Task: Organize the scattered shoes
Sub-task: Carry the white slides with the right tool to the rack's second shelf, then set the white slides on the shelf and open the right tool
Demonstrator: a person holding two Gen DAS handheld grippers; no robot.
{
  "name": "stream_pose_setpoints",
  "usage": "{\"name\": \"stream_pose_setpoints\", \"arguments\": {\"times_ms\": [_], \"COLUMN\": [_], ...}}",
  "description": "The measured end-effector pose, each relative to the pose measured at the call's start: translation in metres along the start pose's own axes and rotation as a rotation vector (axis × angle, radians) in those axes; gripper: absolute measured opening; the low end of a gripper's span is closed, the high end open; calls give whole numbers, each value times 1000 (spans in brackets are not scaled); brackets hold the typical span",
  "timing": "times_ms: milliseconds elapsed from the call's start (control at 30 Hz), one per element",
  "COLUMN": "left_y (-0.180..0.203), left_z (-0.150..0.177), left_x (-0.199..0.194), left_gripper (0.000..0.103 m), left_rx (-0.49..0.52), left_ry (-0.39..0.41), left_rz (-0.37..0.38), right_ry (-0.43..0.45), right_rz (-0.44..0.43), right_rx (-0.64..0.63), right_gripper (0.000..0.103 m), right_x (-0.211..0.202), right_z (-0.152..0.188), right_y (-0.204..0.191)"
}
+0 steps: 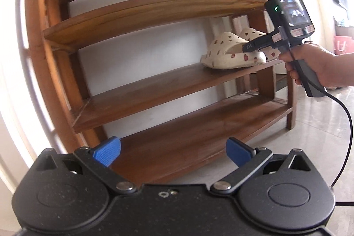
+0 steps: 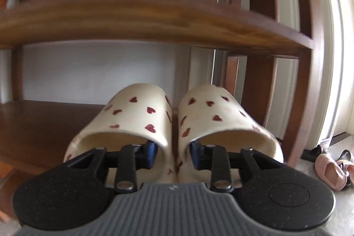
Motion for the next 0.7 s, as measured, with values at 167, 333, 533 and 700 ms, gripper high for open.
{"name": "stream_pose_setpoints", "arguments": {"times_ms": [167,333,533,700], "left_y": [-5,-9,-35,-80], "left_z": [4,8,12,12], "left_x": [1,0,-10,-35], "left_gripper": [102,102,102,102], "left_rx": [7,16,36,47], "left_ry": [-21,-26,-23,-23], "left_rz": [-14,-24,-80,-213], "right_ry": [-57,-67,101,-1], "right_rz": [52,63,72,-324], "right_rx": [34,29,94,74], "right_gripper": [44,74,83,83], "right_x": [40,30,-66,-157], "right_z": [-10,-11,23,81], "right_y": [4,12,30,-28]}}
Point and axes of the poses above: each gripper's, at about its wrist camera, not at the fingertips, and x roughly the way its jaws point, y to its right, z to its underside, the point moved 3 cm from there along x, roughly the way its jaws point, and after that the axes turned 1 degree about z, right-handed, at the moved point
